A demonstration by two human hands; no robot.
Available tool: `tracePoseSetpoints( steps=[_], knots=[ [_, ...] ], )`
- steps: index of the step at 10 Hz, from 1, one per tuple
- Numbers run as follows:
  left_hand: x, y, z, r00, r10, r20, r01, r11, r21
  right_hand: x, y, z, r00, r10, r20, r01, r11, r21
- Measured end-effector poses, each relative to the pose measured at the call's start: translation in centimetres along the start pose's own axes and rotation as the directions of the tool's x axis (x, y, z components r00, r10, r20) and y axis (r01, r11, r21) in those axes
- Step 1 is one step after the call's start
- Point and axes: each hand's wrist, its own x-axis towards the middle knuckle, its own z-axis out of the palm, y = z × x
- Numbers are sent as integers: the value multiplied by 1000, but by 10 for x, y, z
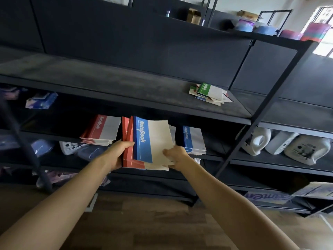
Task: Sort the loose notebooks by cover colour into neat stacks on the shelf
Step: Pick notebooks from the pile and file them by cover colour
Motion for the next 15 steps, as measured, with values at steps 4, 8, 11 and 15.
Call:
tracePoseSetpoints(
  steps=[4,8,11,15],
  knots=[
    [19,-77,-29,970,-233,-69,237,970,57,17,75,36,985,170,-16,-170,968,-184],
    [46,-87,-97,967,-213,-141,223,973,59,51,75,102,992,127,21,-114,942,-314],
    [104,-67,-82,972,-211,-108,226,961,160,96,58,88,988,151,-19,-151,956,-253],
    [150,-61,28,984,-169,50,147,943,299,116,68,-26,966,122,-229,-169,965,-198]
  ],
)
